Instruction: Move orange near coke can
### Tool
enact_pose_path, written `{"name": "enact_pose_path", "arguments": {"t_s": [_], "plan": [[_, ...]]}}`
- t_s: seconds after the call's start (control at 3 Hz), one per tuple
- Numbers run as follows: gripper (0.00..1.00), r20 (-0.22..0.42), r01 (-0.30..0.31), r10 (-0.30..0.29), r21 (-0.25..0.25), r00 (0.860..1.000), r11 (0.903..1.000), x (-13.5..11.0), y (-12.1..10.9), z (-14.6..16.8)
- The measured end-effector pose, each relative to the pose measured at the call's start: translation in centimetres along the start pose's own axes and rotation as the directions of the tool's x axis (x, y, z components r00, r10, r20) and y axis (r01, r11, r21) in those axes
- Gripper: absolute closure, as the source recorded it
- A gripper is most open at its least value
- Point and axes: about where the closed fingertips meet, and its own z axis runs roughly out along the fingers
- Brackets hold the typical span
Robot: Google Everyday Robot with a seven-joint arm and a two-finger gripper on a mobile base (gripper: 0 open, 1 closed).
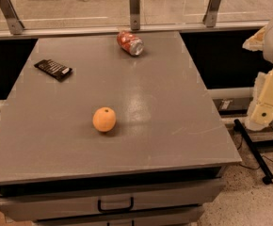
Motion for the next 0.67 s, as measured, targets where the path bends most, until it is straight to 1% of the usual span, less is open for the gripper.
{"name": "enact_pose_path", "arguments": {"t_s": [0.33,0.67], "plan": [[0.0,0.0,0.0,0.0,0.0,1.0,1.0,0.0,0.0,0.0],[0.0,0.099,-0.007,0.01,-0.027,0.995,0.9996,-1.9,0.4,1.6]]}}
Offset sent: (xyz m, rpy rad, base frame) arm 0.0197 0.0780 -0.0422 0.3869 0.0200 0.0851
